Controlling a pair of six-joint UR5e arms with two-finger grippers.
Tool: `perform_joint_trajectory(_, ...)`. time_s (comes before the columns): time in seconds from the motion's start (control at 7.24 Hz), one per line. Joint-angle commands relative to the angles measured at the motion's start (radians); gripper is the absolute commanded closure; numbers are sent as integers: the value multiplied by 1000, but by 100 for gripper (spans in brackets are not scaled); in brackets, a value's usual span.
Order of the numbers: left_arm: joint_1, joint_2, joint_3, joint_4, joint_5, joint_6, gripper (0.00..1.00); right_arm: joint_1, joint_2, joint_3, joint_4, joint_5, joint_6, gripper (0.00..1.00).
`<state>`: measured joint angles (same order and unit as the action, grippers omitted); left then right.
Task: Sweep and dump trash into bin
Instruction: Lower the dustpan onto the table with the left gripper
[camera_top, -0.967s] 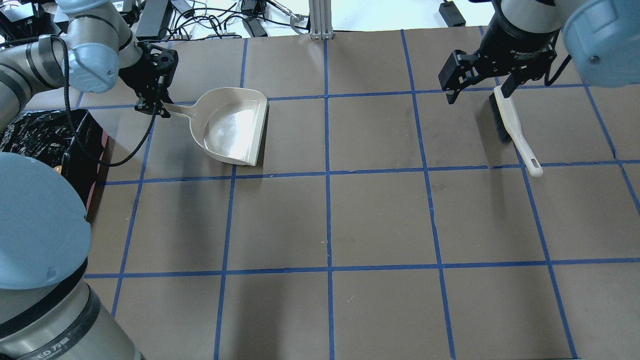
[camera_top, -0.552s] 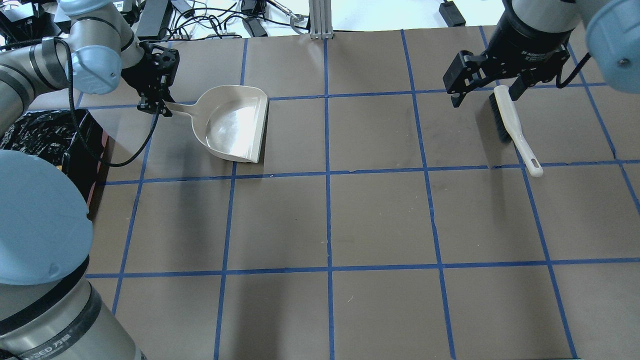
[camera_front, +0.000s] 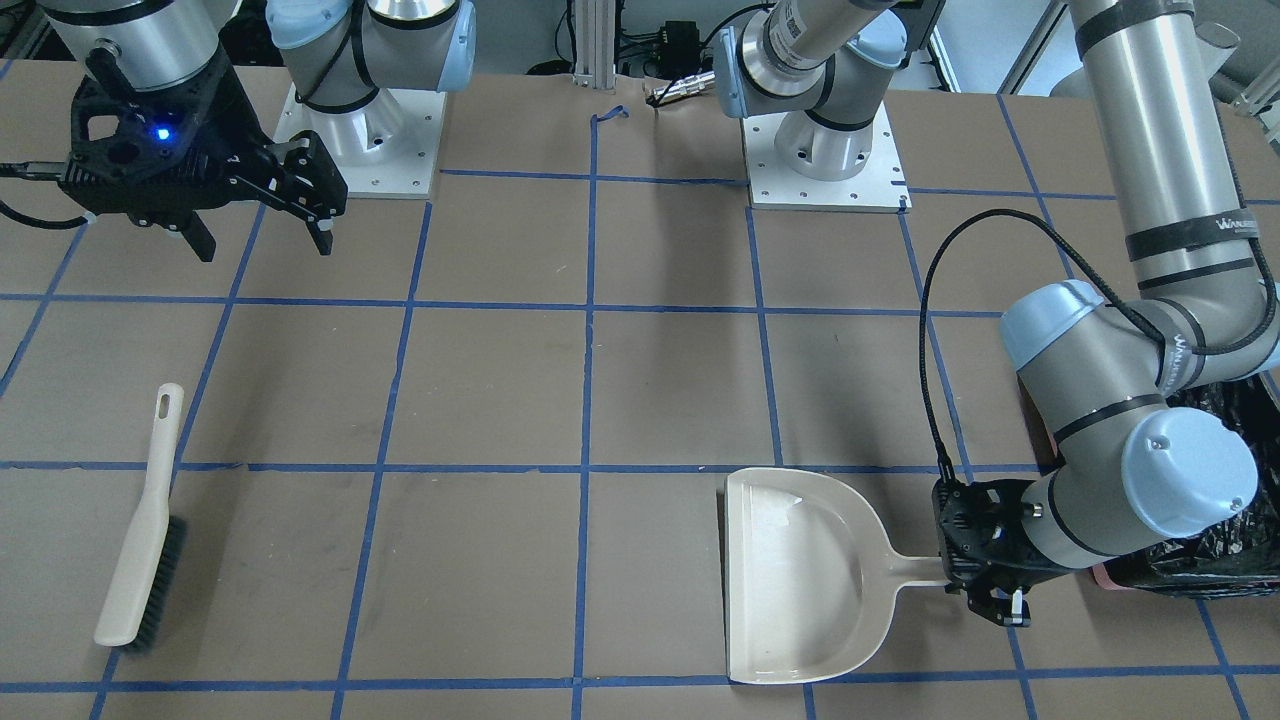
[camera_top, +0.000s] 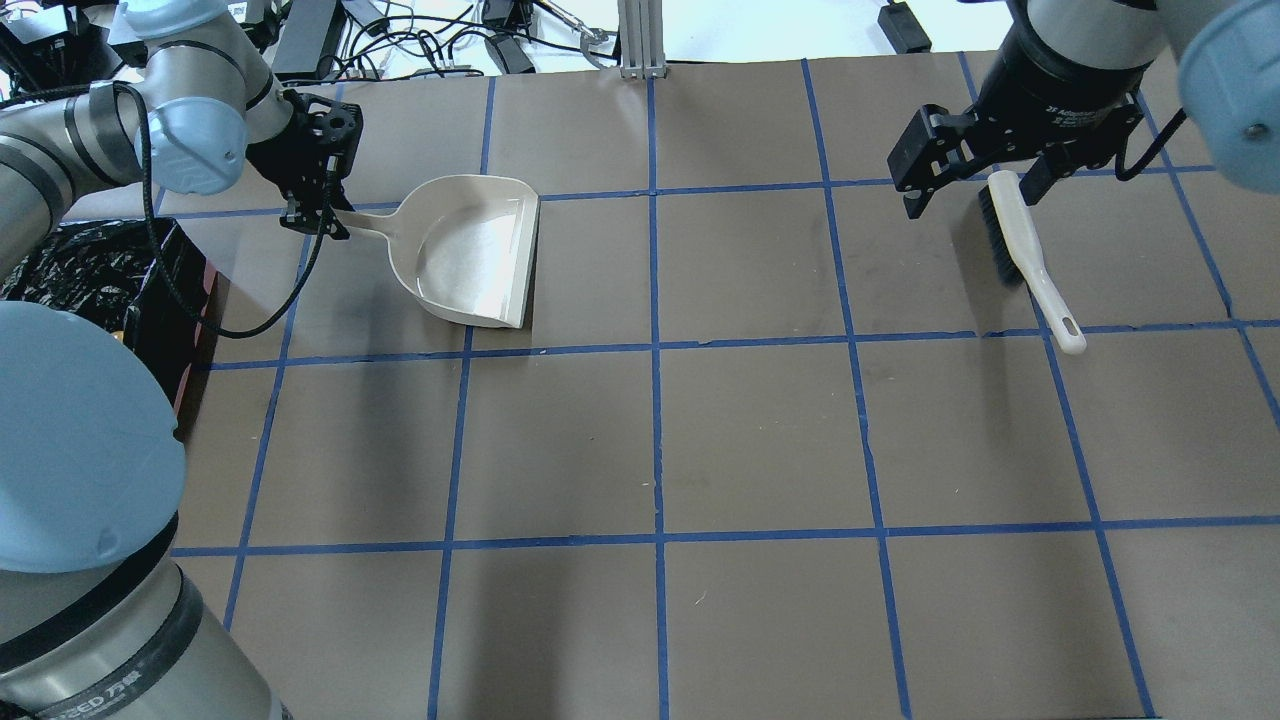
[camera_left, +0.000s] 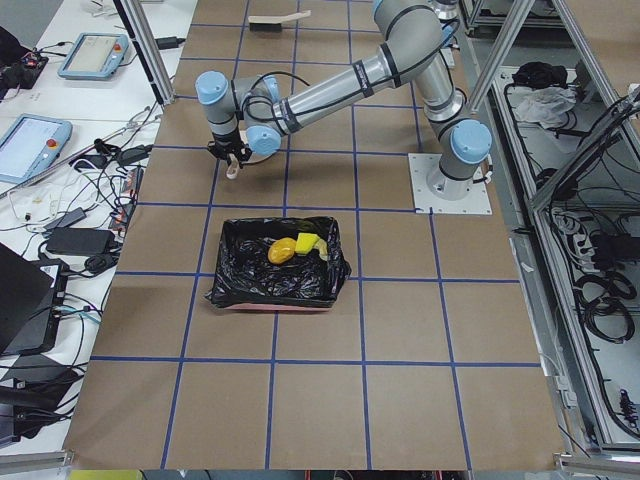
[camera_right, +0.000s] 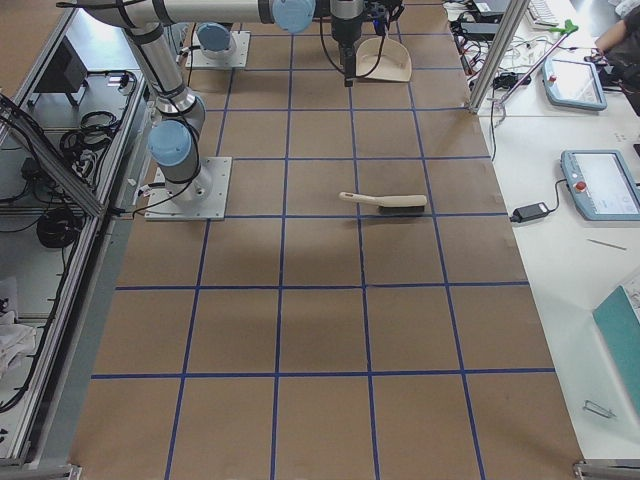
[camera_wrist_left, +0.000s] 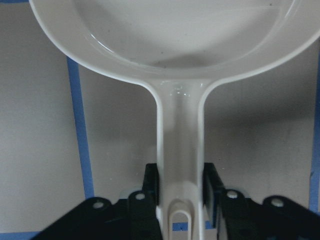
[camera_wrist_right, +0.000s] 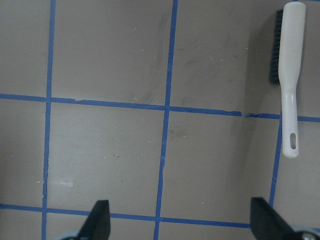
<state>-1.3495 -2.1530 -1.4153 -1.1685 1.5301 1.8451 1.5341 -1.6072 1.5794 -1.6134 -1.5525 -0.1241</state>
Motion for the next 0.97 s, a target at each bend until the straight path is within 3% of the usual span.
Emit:
perform_joint_trajectory(0.0, 4, 1, -8, 1, -10, -3, 100, -2, 1, 1, 1, -1, 0, 0)
perform_joint_trajectory(0.14, 3, 1, -8, 1, -8, -4, 100, -2, 1, 1, 0, 2, 0, 0)
perform_joint_trajectory(0.28, 4, -1, -10, -2, -11, -29, 41, -2, 1, 1, 0, 0, 0, 0)
perform_joint_trajectory(0.41, 4, -2, -11, -14, -11, -74, 21, -2, 1, 1, 0, -1, 0, 0)
perform_joint_trajectory(0.55, 4, -1, -11, -16, -8, -89, 16, 0, 0, 1, 0, 5, 1, 0)
perform_joint_trajectory(0.83, 3, 40, 4, -89, -7, -108, 16, 0, 1, 2, 1, 0, 0, 0)
